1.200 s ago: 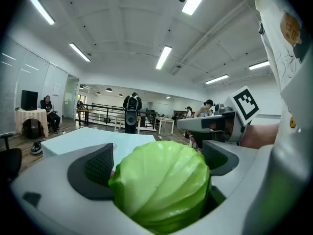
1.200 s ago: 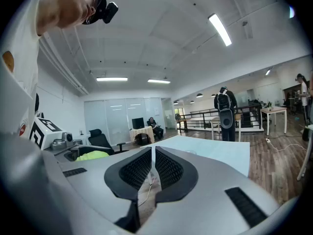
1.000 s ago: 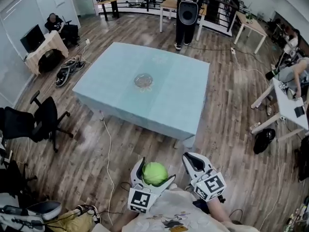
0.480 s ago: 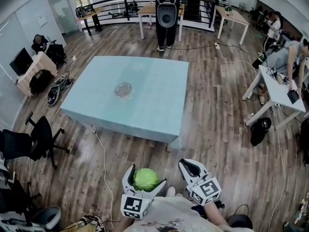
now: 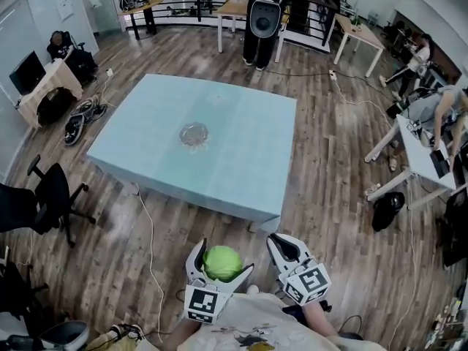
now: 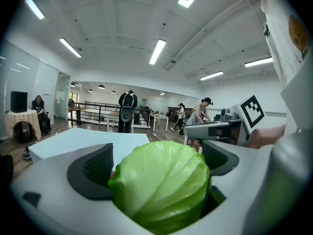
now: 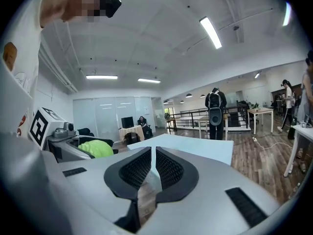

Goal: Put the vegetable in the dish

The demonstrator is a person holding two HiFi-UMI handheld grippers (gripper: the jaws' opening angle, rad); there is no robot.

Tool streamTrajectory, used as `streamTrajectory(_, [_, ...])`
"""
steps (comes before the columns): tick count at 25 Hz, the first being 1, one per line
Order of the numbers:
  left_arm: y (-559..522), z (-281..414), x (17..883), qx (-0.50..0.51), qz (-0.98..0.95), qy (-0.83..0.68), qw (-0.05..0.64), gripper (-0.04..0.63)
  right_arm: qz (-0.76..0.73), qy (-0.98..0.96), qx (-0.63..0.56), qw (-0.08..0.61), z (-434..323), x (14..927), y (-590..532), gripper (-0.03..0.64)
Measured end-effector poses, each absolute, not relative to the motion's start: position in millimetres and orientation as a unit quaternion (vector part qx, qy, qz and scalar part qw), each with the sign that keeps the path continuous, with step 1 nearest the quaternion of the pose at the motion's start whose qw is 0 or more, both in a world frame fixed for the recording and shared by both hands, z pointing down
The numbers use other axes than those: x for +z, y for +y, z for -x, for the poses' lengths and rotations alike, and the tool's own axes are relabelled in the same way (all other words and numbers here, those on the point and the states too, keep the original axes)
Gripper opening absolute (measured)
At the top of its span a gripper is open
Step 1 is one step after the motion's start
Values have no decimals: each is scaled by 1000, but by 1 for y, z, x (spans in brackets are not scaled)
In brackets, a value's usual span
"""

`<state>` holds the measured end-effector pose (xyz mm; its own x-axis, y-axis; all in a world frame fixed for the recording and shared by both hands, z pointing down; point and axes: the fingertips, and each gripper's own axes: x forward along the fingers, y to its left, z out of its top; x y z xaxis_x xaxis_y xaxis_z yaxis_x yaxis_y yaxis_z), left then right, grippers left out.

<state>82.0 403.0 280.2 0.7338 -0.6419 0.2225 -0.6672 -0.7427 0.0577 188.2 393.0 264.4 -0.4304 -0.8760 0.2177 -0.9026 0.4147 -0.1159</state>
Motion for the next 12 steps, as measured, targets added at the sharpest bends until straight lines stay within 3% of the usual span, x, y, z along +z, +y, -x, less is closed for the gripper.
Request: streamTrajectory(12, [292, 47, 271, 74, -927, -363, 59, 572, -508, -858, 63, 50, -44, 240, 262, 44])
